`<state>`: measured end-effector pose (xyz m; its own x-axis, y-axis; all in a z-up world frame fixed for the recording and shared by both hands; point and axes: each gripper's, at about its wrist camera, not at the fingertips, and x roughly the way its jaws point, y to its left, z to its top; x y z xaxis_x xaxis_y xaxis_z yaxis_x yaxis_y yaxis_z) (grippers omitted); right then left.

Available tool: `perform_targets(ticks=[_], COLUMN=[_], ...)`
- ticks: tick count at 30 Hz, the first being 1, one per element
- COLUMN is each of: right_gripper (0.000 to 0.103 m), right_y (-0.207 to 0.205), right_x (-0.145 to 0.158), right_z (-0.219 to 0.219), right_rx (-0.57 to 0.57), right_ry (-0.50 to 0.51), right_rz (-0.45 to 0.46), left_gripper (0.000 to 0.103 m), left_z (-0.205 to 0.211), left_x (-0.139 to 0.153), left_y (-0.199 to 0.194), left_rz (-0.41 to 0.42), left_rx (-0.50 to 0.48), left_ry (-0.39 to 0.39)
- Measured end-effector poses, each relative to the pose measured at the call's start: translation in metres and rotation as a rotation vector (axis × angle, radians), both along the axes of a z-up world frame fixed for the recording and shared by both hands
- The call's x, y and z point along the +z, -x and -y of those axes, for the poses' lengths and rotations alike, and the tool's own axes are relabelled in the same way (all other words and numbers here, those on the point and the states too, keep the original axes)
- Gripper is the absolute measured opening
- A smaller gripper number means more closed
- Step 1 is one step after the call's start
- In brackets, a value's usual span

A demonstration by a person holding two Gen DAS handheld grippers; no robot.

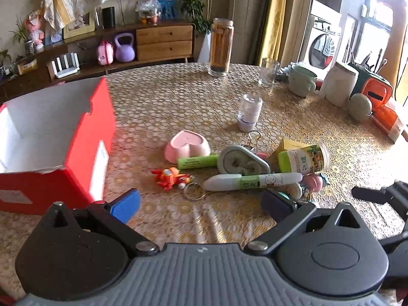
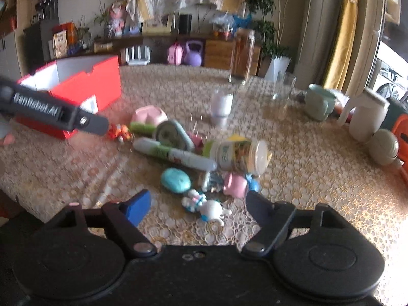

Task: Organize rigid objects
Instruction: 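Move both grippers toward the pile of small items on the table, then grasp the white-and-green marker with the left gripper while the right grasps the white bunny figurine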

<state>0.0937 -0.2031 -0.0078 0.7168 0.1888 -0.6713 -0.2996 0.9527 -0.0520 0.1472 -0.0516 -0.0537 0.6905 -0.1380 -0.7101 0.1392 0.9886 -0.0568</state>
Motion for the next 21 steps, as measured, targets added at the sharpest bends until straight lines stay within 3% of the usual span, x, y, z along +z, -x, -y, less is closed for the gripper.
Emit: perform_targets(ticks=[3, 11, 16, 21], right_gripper=[0.072, 0.062, 0.058, 0.058], right_y=[-0.008, -0.020, -0.026, -0.032], right_x=[-0.009, -0.023, -0.031, -0.035], right_z=[0.001, 0.002, 0.003, 0.007], right_rx=[0.020, 0.079, 0.091, 0.097], right_ry=[0.020, 0.053, 0.051, 0.047], right_rz=[-0.019, -0.063, -0.092, -0.102], left_gripper=[0.103, 0.102, 0.102, 0.090], left_z=[0.015, 0.043, 0.051, 0.051], left_x=[-0.009, -0.032, -0.046, -0.056], left_y=[-0.014, -0.047, -0.063, -0.074], left_rz=[-0.006, 0.015, 0.009, -0.015], left_rx=[-0.035, -0.314, -0.408, -0.455], left_ry=[-0.024, -0.127, -0.189, -0.194])
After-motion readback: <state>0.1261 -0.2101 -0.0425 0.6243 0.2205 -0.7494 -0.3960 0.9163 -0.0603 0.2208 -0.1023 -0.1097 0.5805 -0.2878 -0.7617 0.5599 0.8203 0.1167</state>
